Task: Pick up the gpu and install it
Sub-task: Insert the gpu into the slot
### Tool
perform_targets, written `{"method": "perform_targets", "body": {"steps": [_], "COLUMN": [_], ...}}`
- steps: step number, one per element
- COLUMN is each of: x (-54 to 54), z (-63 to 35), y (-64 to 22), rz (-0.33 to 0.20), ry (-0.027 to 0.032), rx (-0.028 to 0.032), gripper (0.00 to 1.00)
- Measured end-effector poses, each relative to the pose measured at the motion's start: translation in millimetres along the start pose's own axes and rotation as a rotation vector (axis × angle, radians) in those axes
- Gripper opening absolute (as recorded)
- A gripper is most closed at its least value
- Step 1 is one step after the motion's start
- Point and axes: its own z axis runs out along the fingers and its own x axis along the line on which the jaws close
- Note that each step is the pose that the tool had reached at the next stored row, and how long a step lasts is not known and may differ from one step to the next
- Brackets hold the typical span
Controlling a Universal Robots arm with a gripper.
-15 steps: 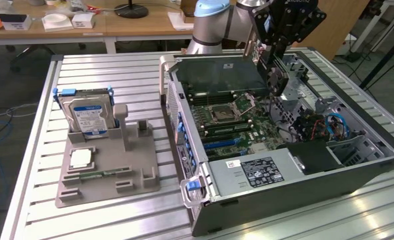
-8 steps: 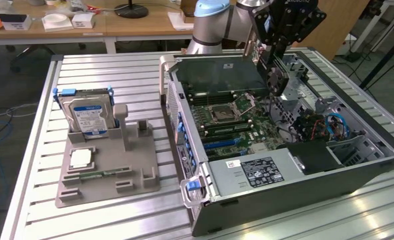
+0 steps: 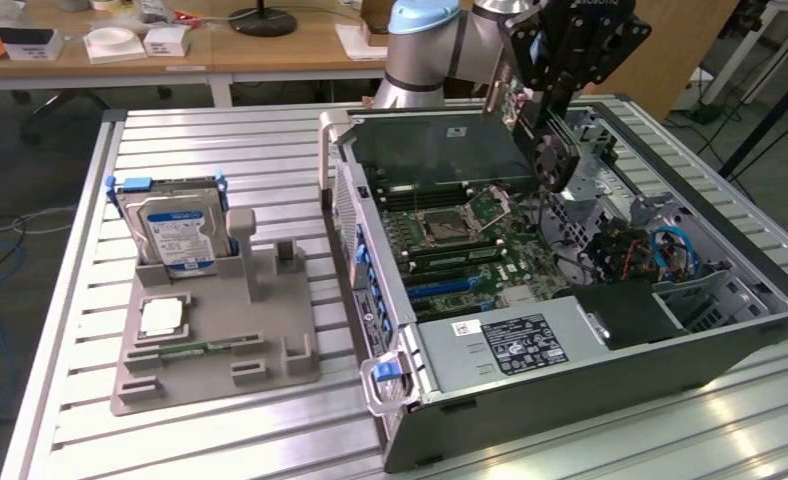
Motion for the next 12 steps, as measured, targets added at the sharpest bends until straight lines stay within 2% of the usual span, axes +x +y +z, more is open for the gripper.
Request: {"method": "perform_targets", "body": {"steps": [1,12], "x": [0.0,0.0], "z": [0.0,0.1], "y": [0.0,0.0], "rz": [-0.027,-0.087], "ry": [0.0004,0.0012], "rx": [-0.0013,-0.0039], "gripper": [0.26,0.26]}}
